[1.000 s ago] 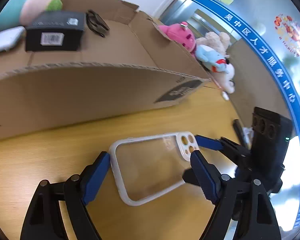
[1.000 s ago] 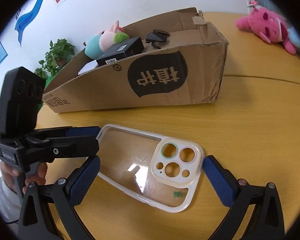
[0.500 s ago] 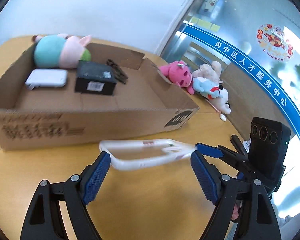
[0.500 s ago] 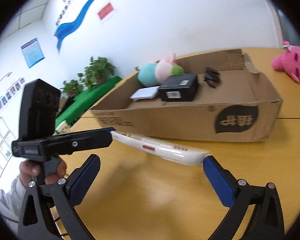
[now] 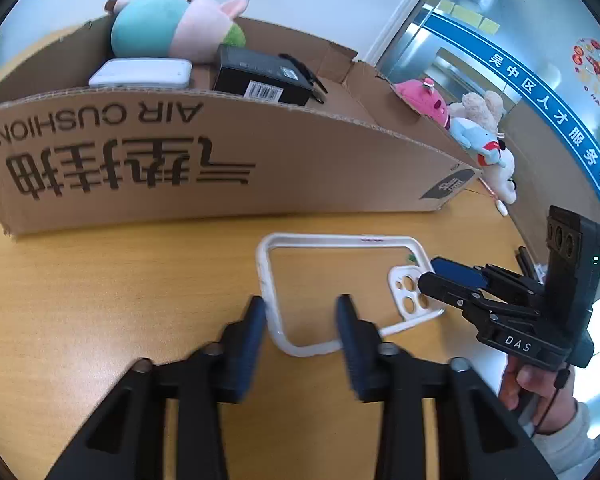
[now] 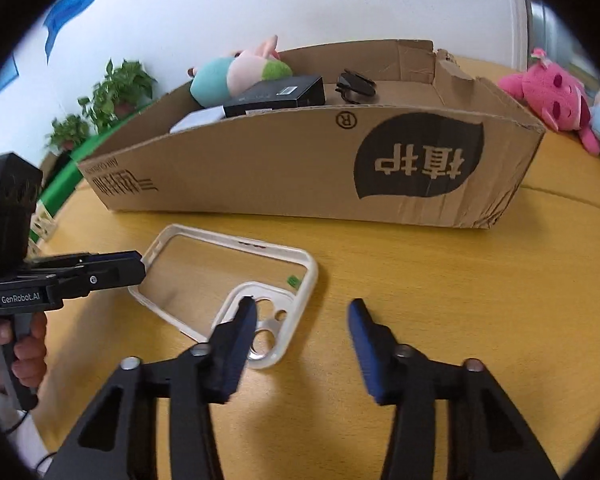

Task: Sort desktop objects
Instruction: 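Close both grippers on the white frame of the phone case and lift, then carry the phone case with both grippers down into the box, then open both grippers to release the phone case and lift away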

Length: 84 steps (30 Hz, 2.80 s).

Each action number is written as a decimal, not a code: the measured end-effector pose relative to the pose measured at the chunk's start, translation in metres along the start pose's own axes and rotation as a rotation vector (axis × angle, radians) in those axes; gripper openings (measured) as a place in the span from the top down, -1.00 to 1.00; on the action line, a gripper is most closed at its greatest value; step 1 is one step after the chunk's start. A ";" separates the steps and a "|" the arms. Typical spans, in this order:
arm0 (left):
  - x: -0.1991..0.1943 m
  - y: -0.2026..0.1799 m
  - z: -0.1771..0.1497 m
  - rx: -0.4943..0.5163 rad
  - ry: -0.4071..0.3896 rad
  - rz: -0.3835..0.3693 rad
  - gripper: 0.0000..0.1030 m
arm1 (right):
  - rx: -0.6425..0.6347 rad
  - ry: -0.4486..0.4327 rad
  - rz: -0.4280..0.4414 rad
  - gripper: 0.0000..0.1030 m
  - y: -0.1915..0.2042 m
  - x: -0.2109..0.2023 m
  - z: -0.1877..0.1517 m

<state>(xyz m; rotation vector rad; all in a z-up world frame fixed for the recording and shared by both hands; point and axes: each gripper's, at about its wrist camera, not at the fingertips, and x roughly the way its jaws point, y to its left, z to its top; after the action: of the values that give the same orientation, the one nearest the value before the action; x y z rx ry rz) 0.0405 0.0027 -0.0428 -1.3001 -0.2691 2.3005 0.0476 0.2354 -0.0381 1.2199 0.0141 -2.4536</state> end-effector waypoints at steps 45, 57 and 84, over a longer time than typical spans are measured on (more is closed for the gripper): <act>-0.034 0.101 0.147 0.026 0.067 0.442 0.91 | 0.006 0.047 0.234 0.74 0.070 0.092 0.170; -0.030 0.085 0.134 0.095 0.075 0.502 0.48 | 0.023 0.187 0.213 0.02 0.075 0.111 0.154; -0.017 0.025 0.070 0.118 -0.502 0.549 -1.00 | -0.012 -0.407 -0.200 -1.00 0.002 0.010 0.074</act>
<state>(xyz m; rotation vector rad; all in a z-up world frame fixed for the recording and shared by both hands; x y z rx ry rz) -0.0187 -0.0231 -0.0028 -0.7794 0.0801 3.0393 -0.0142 0.2165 0.0002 0.7238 0.0381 -2.8284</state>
